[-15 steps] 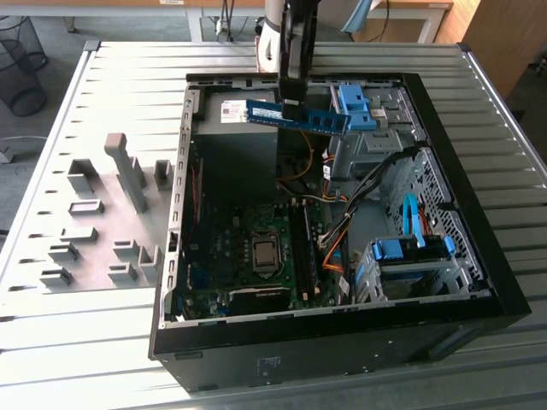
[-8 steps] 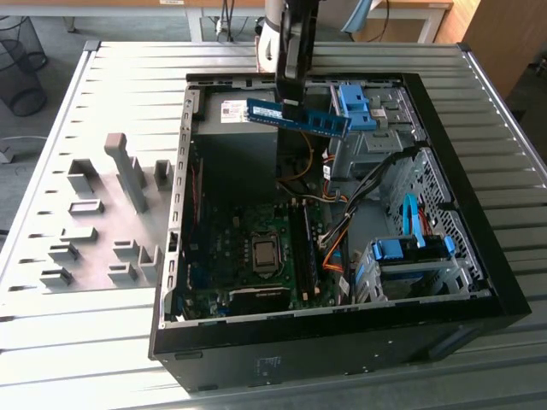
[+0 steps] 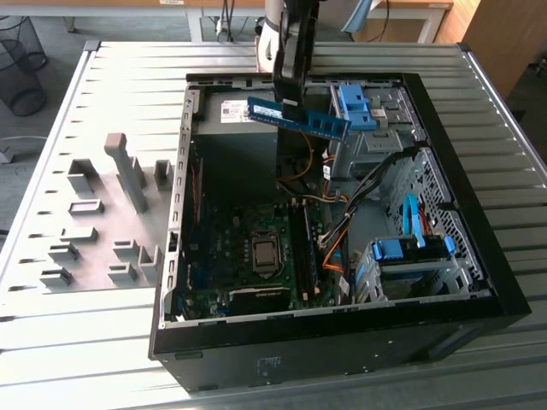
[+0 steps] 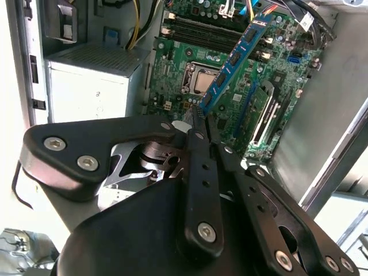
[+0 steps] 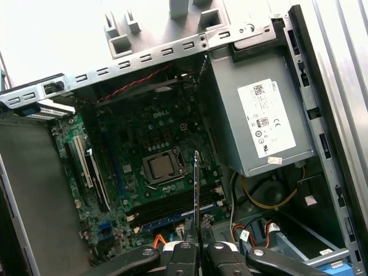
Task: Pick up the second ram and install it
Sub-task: 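Insert the second ram into the second slot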
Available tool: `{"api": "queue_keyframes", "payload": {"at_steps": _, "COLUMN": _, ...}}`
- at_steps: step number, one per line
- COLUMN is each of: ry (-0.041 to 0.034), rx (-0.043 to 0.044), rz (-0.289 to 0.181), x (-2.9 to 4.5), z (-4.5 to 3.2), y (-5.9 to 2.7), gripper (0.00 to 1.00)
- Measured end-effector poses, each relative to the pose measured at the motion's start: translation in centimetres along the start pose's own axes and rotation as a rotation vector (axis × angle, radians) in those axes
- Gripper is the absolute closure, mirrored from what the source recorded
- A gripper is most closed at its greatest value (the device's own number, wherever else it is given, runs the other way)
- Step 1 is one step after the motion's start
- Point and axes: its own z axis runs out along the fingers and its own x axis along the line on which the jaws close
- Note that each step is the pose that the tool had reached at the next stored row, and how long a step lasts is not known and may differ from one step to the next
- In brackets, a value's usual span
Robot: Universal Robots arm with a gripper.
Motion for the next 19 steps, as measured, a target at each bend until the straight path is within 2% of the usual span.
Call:
{"api": "queue_keyframes", "payload": {"at_steps": 10, "ry": -0.0001, "rx": 0.002, "rz": 0.059, "x": 0.0, "z": 0.03, "y": 0.0, "gripper": 0.87}}
{"api": "queue_keyframes", "payload": {"at_steps": 19, "ry": -0.0002, "rx": 0.0021, "rz": 0.062, "x": 0.0, "z": 0.04, "y": 0.0, "gripper": 0.87}}
